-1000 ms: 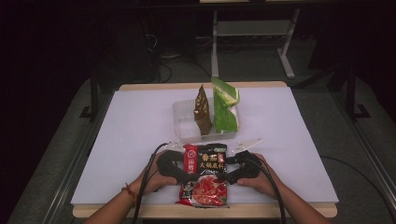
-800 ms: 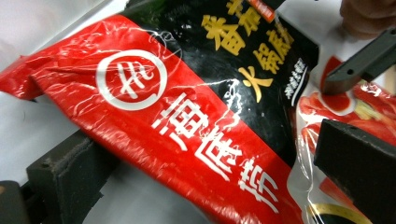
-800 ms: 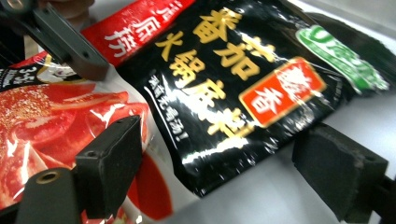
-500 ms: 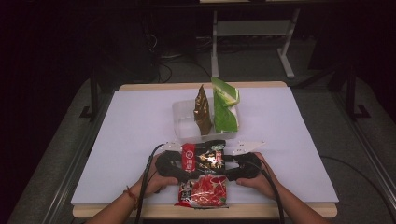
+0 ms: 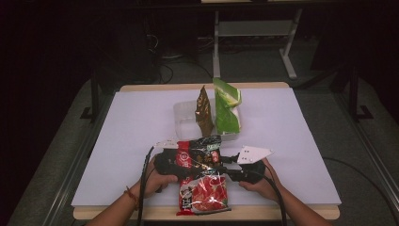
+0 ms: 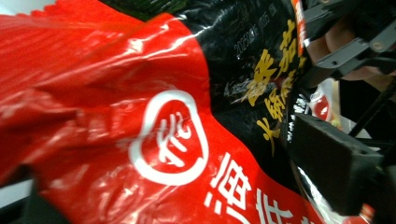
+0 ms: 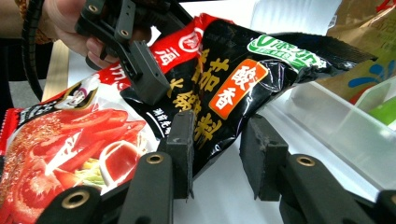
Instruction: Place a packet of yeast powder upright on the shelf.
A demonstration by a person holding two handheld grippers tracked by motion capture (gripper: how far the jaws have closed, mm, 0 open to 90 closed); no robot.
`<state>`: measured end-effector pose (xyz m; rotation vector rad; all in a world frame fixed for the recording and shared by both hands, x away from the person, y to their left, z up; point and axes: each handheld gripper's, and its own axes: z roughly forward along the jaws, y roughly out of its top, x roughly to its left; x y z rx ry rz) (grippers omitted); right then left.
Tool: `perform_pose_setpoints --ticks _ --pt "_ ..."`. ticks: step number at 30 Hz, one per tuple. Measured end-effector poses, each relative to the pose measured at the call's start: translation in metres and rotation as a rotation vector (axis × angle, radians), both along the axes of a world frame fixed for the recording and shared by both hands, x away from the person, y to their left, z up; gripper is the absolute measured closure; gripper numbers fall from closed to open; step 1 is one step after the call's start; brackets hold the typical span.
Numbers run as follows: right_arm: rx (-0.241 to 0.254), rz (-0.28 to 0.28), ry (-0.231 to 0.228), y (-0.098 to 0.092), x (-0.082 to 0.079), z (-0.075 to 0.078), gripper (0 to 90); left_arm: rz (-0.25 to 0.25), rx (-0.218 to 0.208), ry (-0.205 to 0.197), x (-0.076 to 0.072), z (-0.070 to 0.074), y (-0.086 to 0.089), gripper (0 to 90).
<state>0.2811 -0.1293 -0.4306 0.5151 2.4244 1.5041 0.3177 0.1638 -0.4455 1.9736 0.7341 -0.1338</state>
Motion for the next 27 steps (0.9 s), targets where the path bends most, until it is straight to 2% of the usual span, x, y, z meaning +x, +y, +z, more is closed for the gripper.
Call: perform_pose_setpoints --ticks 4,5,7,8,10,11,14,17,19,20,22,24,27 --pt "0.0 0.006 -0.028 0.001 -0.002 0.003 64.1 -0.005 -0.007 -0.023 -0.001 0.008 0.004 28.4" --pt "0.008 0.006 -0.037 0.001 -0.003 0.005 64.5 -0.03 -0.05 -0.031 -0.003 0.014 0.006 41.2" --pt "0.008 0.009 -0.046 0.001 -0.004 0.006 64.4 -0.033 -0.051 -0.047 -0.005 0.018 0.006 47.4" --pt "0.007 0.006 -0.054 0.001 -0.005 0.007 64.6 -0.038 -0.056 -0.061 -0.007 0.021 0.006 47.4" --pt "0.012 0.007 -0.065 0.001 -0.006 0.011 64.6 -0.045 -0.083 -0.069 -0.01 0.028 0.008 55.6" --pt "0.019 -0.002 -0.07 0.0 -0.007 0.014 63.1 -0.036 -0.088 -0.087 -0.013 0.034 0.009 63.8" --pt "0.029 -0.009 -0.075 -0.001 -0.007 0.017 60.9 -0.032 -0.089 -0.101 -0.016 0.039 0.008 67.7" --pt "0.032 -0.017 -0.071 -0.005 -0.008 0.02 53.7 -0.024 -0.085 -0.105 -0.018 0.042 0.007 70.4" --pt "0.028 -0.02 -0.063 -0.01 -0.008 0.022 44.8 -0.029 -0.1 -0.104 -0.02 0.046 0.008 72.4" --pt "0.046 -0.019 -0.052 -0.019 -0.008 0.025 43.1 -0.031 -0.111 -0.103 -0.021 0.049 0.007 74.5" --pt "0.052 -0.026 -0.049 -0.024 -0.008 0.026 40.4 -0.021 -0.122 -0.109 -0.026 0.054 0.006 75.5" --pt "0.071 -0.049 -0.04 -0.035 -0.006 0.03 39.1 -0.029 -0.146 -0.112 -0.032 0.061 0.004 77.4" --pt "0.08 -0.111 -0.029 -0.051 0.0 0.031 37.3 -0.014 -0.143 -0.126 -0.039 0.069 0.0 78.4"
